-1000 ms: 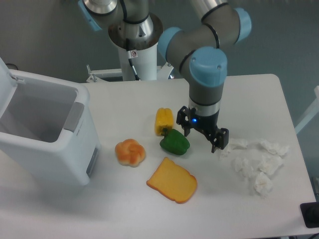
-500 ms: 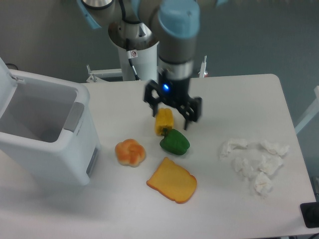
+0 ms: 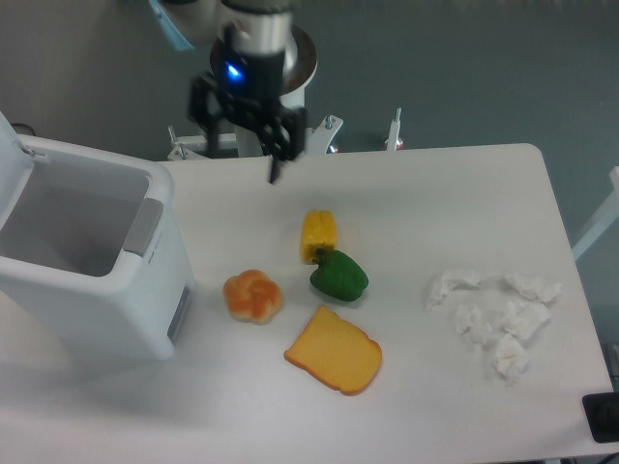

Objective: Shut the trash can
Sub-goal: 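Move the gripper above the raised lid of the white bin, then push the raised lid down with the gripper until it shuts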

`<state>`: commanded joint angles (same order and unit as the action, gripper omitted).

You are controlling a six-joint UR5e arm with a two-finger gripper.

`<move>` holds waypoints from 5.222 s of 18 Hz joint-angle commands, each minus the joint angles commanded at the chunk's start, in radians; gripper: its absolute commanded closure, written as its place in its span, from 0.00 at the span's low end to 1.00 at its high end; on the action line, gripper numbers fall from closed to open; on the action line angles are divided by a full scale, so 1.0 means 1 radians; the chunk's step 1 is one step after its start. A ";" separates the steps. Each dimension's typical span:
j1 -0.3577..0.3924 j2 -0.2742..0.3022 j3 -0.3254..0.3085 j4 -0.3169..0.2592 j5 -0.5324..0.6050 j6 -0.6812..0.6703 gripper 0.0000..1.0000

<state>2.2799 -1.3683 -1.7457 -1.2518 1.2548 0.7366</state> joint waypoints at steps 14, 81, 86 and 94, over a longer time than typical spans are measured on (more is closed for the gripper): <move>-0.244 0.009 0.011 0.012 -0.087 -0.150 0.00; -0.128 -0.123 0.104 0.204 -0.069 -0.296 0.00; -0.117 -0.152 0.106 0.227 -0.067 -0.284 0.00; -0.095 -0.186 0.106 0.233 -0.054 -0.275 0.00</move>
<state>2.1844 -1.5539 -1.6398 -1.0186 1.2010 0.4617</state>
